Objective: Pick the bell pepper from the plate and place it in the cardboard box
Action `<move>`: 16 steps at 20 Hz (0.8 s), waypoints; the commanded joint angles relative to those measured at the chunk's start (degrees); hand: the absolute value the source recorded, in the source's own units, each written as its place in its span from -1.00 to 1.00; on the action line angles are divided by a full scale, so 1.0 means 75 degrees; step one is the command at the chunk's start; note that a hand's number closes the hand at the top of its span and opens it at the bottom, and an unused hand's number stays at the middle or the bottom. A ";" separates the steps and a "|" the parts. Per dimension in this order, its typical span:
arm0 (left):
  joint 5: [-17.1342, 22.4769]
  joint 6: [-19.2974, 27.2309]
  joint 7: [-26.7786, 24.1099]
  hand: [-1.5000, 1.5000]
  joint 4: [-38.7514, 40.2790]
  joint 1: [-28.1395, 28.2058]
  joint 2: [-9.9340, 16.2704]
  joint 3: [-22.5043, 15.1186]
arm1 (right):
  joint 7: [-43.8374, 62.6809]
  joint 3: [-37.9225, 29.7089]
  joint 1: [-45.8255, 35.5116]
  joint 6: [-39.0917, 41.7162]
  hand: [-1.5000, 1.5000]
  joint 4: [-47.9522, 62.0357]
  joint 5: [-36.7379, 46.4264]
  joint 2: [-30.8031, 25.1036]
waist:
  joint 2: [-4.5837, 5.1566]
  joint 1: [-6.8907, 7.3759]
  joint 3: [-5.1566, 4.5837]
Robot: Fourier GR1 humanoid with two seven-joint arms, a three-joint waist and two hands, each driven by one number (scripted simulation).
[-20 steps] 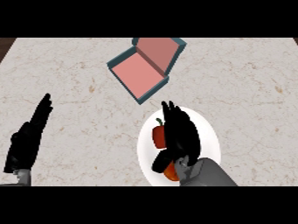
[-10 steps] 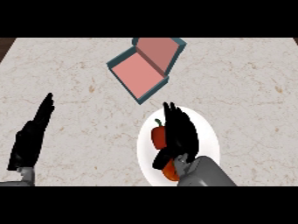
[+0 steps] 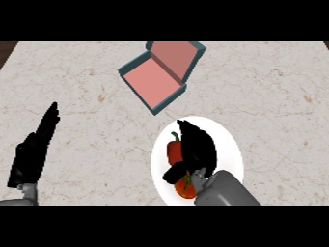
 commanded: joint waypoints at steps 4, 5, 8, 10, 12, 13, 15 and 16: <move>-0.0351 0.0172 -0.0580 0.00 0.0366 0.0155 -0.0438 -0.0148 | -0.0173 0.0394 0.0036 -0.0543 1.00 0.0272 0.0721 -0.0001 | 0.0008 -0.0010 -0.0003; 0.0037 -0.0246 -0.0340 0.00 0.0171 0.0096 0.0072 0.0283 | -0.0425 0.0094 -0.0259 -0.0697 1.00 0.0812 0.1091 -0.0112 | 0.0011 0.0016 -0.0002; -0.0319 0.0100 0.0215 0.00 -0.0095 -0.0137 -0.0292 -0.0040 | -0.0421 0.0105 -0.0391 -0.0930 1.00 0.0877 0.1631 -0.0007 | 0.0008 -0.0007 0.0000; -0.0310 -0.0032 0.0617 0.00 -0.0672 0.0056 -0.0282 -0.0167 | -0.0161 0.0338 -0.0651 -0.1213 1.00 0.1126 0.1782 -0.0001 | 0.0004 0.0034 0.0002; -0.0313 0.0019 -0.0061 0.00 -0.0237 0.0437 -0.0355 -0.0028 | -0.0561 -0.0045 -0.0395 -0.0812 1.00 0.0273 0.1824 -0.0452 | 0.0000 -0.0017 -0.0001; -0.0197 -0.0204 0.0436 0.00 -0.0556 0.0211 -0.0229 0.0001 | -0.0305 0.0002 -0.0130 -0.0532 1.00 -0.0391 0.1898 -0.0516 | -0.0007 -0.0037 0.0000; -0.0184 -0.0232 0.0248 0.00 -0.0629 0.0382 -0.0140 0.0130 | -0.1121 -0.0394 -0.0352 -0.0707 1.00 0.0068 0.1844 -0.0888 | 0.0001 -0.0006 0.0001; -0.0220 -0.0147 0.0398 0.00 -0.0131 -0.0358 -0.0120 0.0254 | -0.1305 -0.0300 -0.0070 -0.0441 1.00 -0.0217 0.1774 -0.1264 | 0.0005 -0.0063 -0.0001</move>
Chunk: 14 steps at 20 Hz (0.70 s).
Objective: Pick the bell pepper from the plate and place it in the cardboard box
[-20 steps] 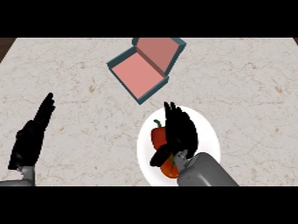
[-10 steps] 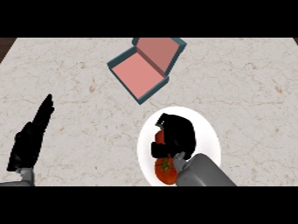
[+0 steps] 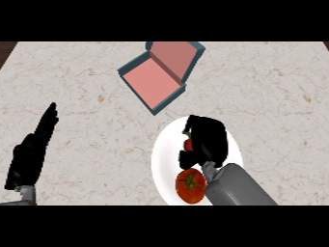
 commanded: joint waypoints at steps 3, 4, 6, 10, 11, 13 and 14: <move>-0.0086 0.0052 -0.0371 0.00 0.0329 0.0041 -0.0096 -0.0021 | -0.2681 -0.1603 -0.0548 0.0800 1.00 0.0450 -0.1221 -0.2491 | 0.0065 0.0010 0.0004; 0.0002 -0.0017 -0.0257 0.00 0.0267 -0.0180 -0.0002 0.0066 | -0.3243 -0.1805 -0.0634 0.0930 1.00 0.0730 -0.1342 -0.3034 | 0.0092 0.0013 0.0009; -0.0127 0.0077 -0.0245 0.00 0.0297 -0.0043 -0.0233 -0.0146 | -0.3910 -0.2201 -0.1029 0.0955 1.00 0.1129 -0.1476 -0.3319 | 0.0050 0.0053 0.0005; -0.0459 0.0304 -0.0254 0.00 -0.0343 0.0674 -0.0445 -0.0431 | -0.4552 -0.2585 -0.1086 0.0389 1.00 0.1688 -0.1117 -0.3422 | 0.0012 0.0070 0.0004; 0.0177 -0.0258 -0.0356 0.00 0.0643 -0.0371 0.0157 0.0378 | -0.4721 -0.2837 -0.1444 0.0677 1.00 0.1712 -0.1324 -0.3538 | 0.0027 0.0019 -0.0001; -0.0117 -0.0024 -0.0079 0.00 0.0335 -0.0258 -0.0061 0.0110 | -0.4714 -0.3092 -0.1716 0.1103 1.00 0.1319 -0.1742 -0.3323 | 0.0010 0.0014 0.0000; -0.0049 -0.0048 0.0035 0.00 0.0330 -0.0398 -0.0046 0.0149 | -0.5247 -0.3225 -0.1618 0.1026 1.00 0.1070 -0.2027 -0.3526 | 0.0006 -0.0019 0.0001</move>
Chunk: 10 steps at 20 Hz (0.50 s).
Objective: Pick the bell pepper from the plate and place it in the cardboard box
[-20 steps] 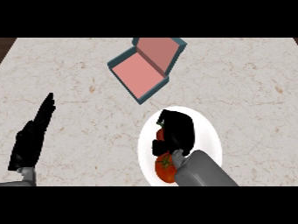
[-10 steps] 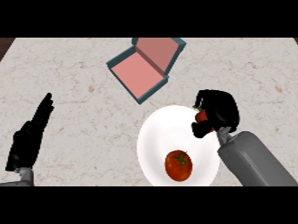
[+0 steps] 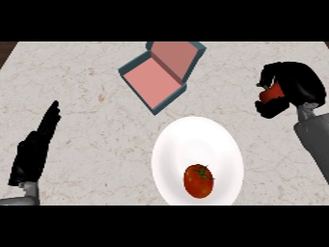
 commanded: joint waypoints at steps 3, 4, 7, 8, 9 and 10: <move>0.0093 -0.0065 -0.0131 0.00 0.0163 -0.0037 0.0104 0.0192 | -0.0921 -0.0858 -0.0480 -0.0209 1.00 -0.0970 -0.1301 0.0504 | -0.0035 -0.0056 -0.0001; -0.0139 0.0188 -0.0139 0.00 0.0277 -0.0027 -0.0169 -0.0027 | -0.1011 -0.1134 -0.0922 0.0007 1.00 -0.0883 -0.1692 0.0568 | -0.0017 -0.0017 -0.0001; -0.0109 0.0126 -0.0183 0.00 0.0038 0.0098 -0.0134 -0.0020 | -0.1397 -0.1309 -0.0964 0.0246 1.00 -0.1176 -0.2127 0.0632 | -0.0024 -0.0007 -0.0002; -0.0095 0.0020 -0.0290 0.00 0.0443 -0.0203 -0.0095 -0.0003 | -0.1560 -0.1287 -0.1012 0.0084 1.00 -0.0889 -0.2093 0.0859 | 0.0002 -0.0004 -0.0003; 0.0013 -0.0079 -0.0050 0.00 -0.0025 -0.0001 0.0021 0.0073 | -0.1292 -0.1252 -0.1215 0.0212 1.00 -0.1136 -0.2138 0.0988 | -0.0020 0.0028 -0.0002; -0.0133 0.0020 -0.0270 0.00 -0.0011 0.0202 -0.0070 -0.0041 | -0.1215 -0.1393 -0.1546 0.0430 1.00 -0.1149 -0.2309 0.0944 | -0.0021 0.0041 -0.0004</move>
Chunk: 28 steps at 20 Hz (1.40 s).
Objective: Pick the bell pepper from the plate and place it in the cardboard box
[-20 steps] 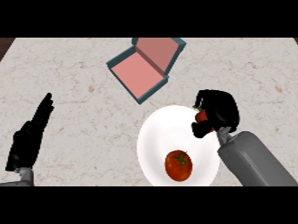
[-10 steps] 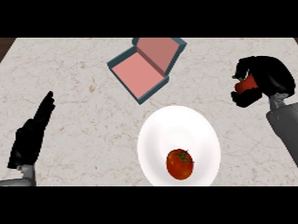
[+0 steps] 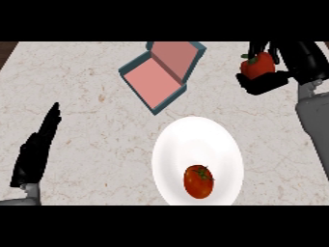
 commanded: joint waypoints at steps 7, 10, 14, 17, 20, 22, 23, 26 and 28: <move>0.0038 -0.0140 -0.0025 0.00 -0.0021 -0.0035 0.0062 0.0163 | 0.0515 -0.0042 -0.2026 0.0082 1.00 0.1072 0.0040 0.1245 | 0.0017 0.0077 -0.0004; 0.0111 -0.0262 0.0269 0.00 -0.0397 0.0034 0.0046 0.0107 | 0.1151 -0.0160 -0.2745 0.0243 1.00 0.1324 0.0082 0.1462 | 0.0006 0.0076 -0.0004; -0.0231 -0.0036 0.0010 0.00 0.0200 -0.0223 -0.0078 -0.0005 | 0.0760 -0.0147 -0.3775 -0.0151 1.00 0.3244 0.0555 0.1815 | 0.0053 0.0150 -0.0007; -0.0081 -0.0161 -0.0173 0.00 0.0458 -0.0492 -0.0136 0.0003 | 0.0347 -0.0310 -0.4267 -0.0634 1.00 0.4612 0.0692 0.2135 | 0.0121 0.0276 -0.0011; -0.0049 -0.0274 0.0285 0.00 0.0071 -0.0600 -0.0004 0.0031 | 0.0310 -0.0364 -0.4640 -0.0609 1.00 0.5514 0.0787 0.2298 | 0.0107 0.0306 -0.0006; -0.0363 0.0013 0.0068 0.00 -0.0248 -0.0012 -0.0340 -0.0325 | -0.0047 -0.0435 -0.4630 -0.0897 1.00 0.5892 0.0815 0.2472 | 0.0091 0.0289 -0.0004; -0.0228 -0.0109 0.0300 0.00 -0.0128 -0.0314 -0.0194 -0.0154 | 0.0146 -0.0463 -0.4975 -0.1162 1.00 0.6352 0.0976 0.2564 | 0.0132 0.0373 -0.0007; -0.0108 -0.0270 0.0260 0.00 -0.0158 -0.0327 -0.0253 -0.0237 | 0.0299 -0.0439 -0.5210 -0.1333 1.00 0.7016 0.1117 0.2895 | 0.0143 0.0411 -0.0008; -0.0168 -0.0176 0.0015 0.00 0.0198 -0.0452 -0.0213 -0.0116 | -0.0005 -0.0506 -0.4923 -0.1631 1.00 0.7495 0.1174 0.2856 | 0.0195 0.0431 -0.0011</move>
